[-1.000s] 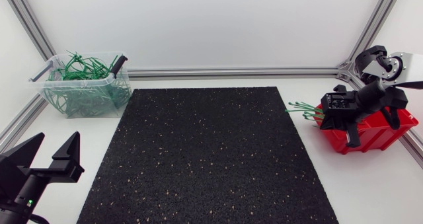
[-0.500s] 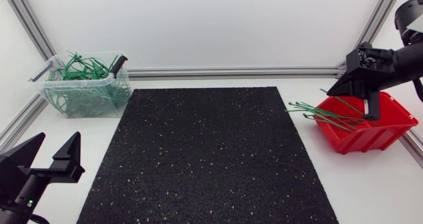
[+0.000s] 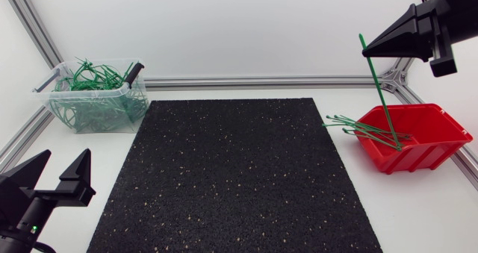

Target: Take a green cable tie from the red box, thread the tail through the head to close it, then place it in the transparent bin on the left.

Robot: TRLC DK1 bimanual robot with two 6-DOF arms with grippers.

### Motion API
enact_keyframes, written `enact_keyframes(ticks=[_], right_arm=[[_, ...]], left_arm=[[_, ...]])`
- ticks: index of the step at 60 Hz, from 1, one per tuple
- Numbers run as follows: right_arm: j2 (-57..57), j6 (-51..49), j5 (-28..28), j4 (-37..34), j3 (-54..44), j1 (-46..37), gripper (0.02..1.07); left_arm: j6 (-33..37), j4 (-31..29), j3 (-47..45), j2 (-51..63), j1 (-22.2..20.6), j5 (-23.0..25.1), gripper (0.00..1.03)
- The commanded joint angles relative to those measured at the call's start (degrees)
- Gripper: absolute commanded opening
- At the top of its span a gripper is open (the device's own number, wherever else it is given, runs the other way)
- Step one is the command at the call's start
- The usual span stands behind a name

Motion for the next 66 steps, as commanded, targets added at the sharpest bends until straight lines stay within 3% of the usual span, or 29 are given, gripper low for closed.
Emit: enact_keyframes(ticks=[1,11,34,50,66], right_arm=[[2.2,5.4,-1.9,-2.7,2.5,1.5,0.08],[4.4,11.5,-5.3,-5.6,3.2,5.6,0.08],[11.0,24.7,-14.9,-3.8,1.5,11.2,0.08],[12.5,36.2,-14.9,3.0,-2.1,16.2,0.08],[15.8,41.3,-13.7,4.0,-3.7,19.8,0.08]], left_arm=[[-0.9,-1.2,-2.3,-0.3,0.2,-0.3,1.0],[-1.1,-1.3,-2.3,-0.3,0.1,-0.3,1.0],[-0.8,-1.5,-2.3,-0.2,-0.2,-0.3,1.0],[-0.4,-1.8,-2.2,-0.1,-0.8,-0.3,0.99],[-0.4,-1.9,-2.2,0.2,-1.1,-0.3,0.99]])
